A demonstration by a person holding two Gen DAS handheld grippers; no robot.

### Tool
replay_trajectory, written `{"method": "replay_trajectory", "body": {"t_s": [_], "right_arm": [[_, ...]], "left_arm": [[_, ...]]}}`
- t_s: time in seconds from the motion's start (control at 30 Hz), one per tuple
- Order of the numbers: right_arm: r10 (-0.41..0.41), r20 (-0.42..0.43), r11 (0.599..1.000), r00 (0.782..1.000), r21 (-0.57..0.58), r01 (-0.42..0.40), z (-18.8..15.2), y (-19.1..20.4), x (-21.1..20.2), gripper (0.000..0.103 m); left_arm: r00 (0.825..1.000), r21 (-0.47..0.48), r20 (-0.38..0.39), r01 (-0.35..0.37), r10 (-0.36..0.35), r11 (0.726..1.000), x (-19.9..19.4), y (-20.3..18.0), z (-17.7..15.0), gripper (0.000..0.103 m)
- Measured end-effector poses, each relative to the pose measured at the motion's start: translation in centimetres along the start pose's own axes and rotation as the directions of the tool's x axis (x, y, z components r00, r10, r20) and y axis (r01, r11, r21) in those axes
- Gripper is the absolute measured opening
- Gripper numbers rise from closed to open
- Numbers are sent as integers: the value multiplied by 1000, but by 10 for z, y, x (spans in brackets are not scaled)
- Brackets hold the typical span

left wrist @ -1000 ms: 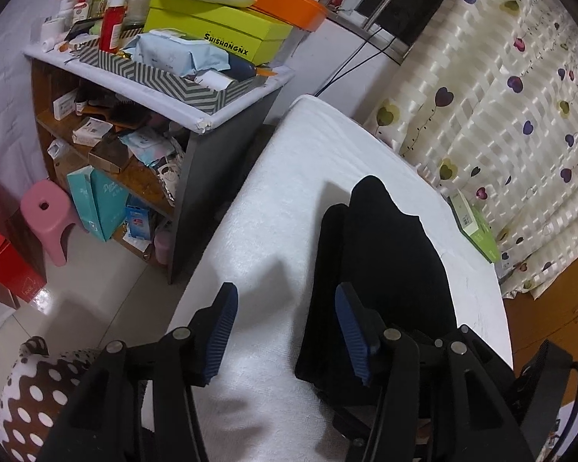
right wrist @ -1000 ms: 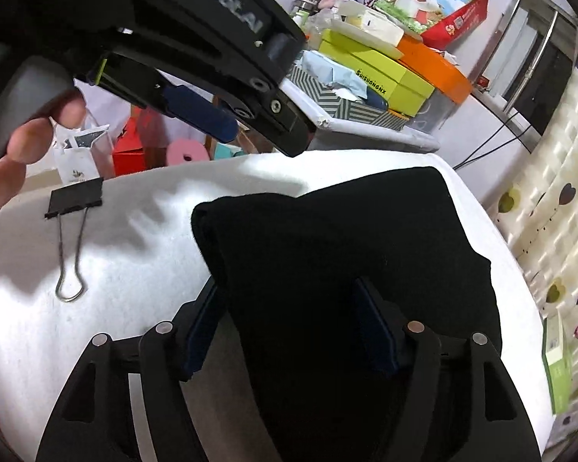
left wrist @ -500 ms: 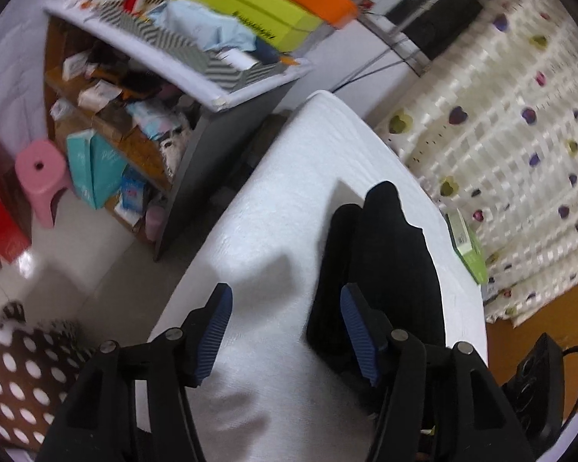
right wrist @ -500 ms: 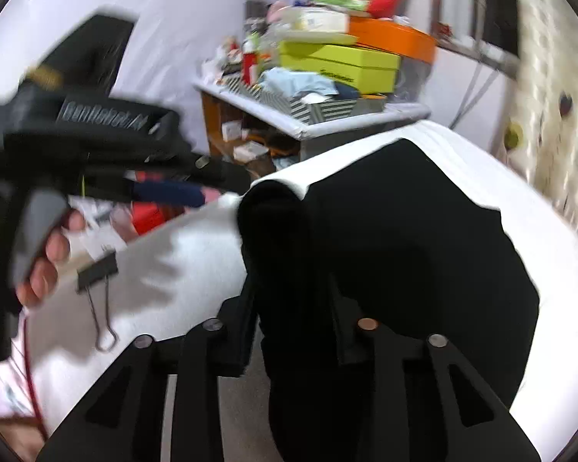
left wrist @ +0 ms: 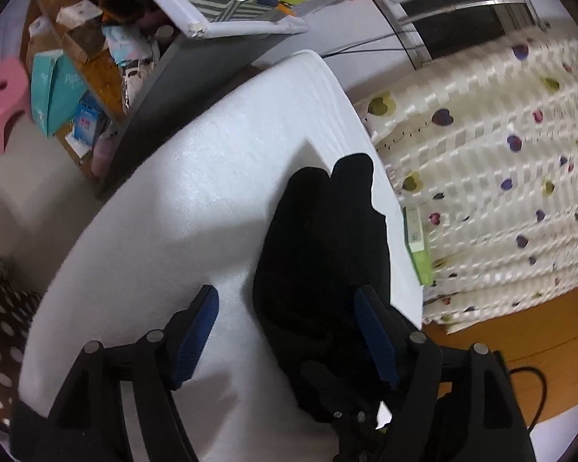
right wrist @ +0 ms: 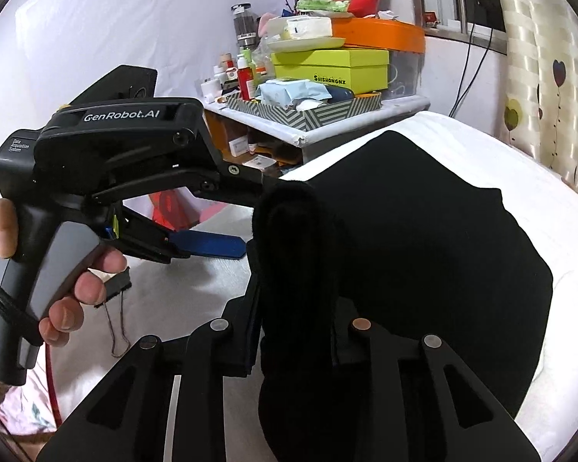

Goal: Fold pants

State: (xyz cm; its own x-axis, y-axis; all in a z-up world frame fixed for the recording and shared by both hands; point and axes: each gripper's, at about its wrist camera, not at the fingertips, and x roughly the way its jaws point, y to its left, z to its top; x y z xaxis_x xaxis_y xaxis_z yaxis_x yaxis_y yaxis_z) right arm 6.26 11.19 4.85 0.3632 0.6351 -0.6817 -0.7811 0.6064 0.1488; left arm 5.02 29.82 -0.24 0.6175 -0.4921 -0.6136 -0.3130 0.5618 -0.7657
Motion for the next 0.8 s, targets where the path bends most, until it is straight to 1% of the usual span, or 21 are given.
{"method": "replay_trajectory", "body": {"t_s": [0.07,0.13,0.2,0.23,0.27,0.3,0.33,0.37,0.4,0.47,0.5,0.53,0.57,0.67,0.7,0.73,0.8], "right_arm": [[8,5,1000,1000,14,-8,0,-2,-1,27],[14,5,1000,1000,25,-14,-1,-4,-2,27],[18,5,1000,1000,25,-18,-2,-4,-3,27],[15,4,1000,1000,17,-15,-2,-2,-3,26],[10,5,1000,1000,9,-10,-2,-1,-3,26],[8,6,1000,1000,5,-8,-3,0,-4,26],[11,5,1000,1000,3,-11,-3,0,-4,26],[15,5,1000,1000,5,-15,-3,-1,-4,26],[21,6,1000,1000,12,-21,-4,-2,-4,26],[28,9,999,1000,18,-28,-5,-3,-5,26],[30,10,999,999,18,-31,-5,-3,-6,26],[33,13,999,999,16,-33,-5,-3,-7,26],[35,14,999,999,13,-35,-5,-3,-7,26],[39,13,999,999,-14,-39,-6,2,-8,27],[34,15,999,999,-23,-34,-6,4,-9,28],[37,15,999,999,-34,-37,-7,5,-10,31],[45,18,997,999,-66,-44,-10,9,-17,33]], "left_arm": [[1000,9,-4,-1,1,1000,1,-3,-2,75],[1000,1,-15,25,-25,1000,5,-4,-4,75],[997,-22,-22,74,-74,997,13,-3,-3,76],[996,-29,-18,87,-87,996,14,-2,0,76],[993,-40,-14,118,-118,992,17,-3,4,76],[988,-55,-6,157,-157,986,18,-1,7,76],[984,-79,12,180,-180,980,18,2,10,76],[982,-94,24,188,-187,978,19,3,12,76],[984,-73,18,181,-180,981,21,0,13,76],[991,10,-38,126,-126,992,29,-14,11,76],[993,60,-66,107,-103,992,33,-20,9,76],[993,96,-74,96,-89,991,35,-26,8,76],[993,101,-87,94,-85,990,37,-27,9,77],[985,65,-123,127,-119,990,42,-25,21,77],[985,62,-130,124,-115,990,44,-25,23,77],[985,75,-139,113,-102,991,47,-29,24,77],[986,122,-156,81,-61,989,52,-36,24,77]]}}
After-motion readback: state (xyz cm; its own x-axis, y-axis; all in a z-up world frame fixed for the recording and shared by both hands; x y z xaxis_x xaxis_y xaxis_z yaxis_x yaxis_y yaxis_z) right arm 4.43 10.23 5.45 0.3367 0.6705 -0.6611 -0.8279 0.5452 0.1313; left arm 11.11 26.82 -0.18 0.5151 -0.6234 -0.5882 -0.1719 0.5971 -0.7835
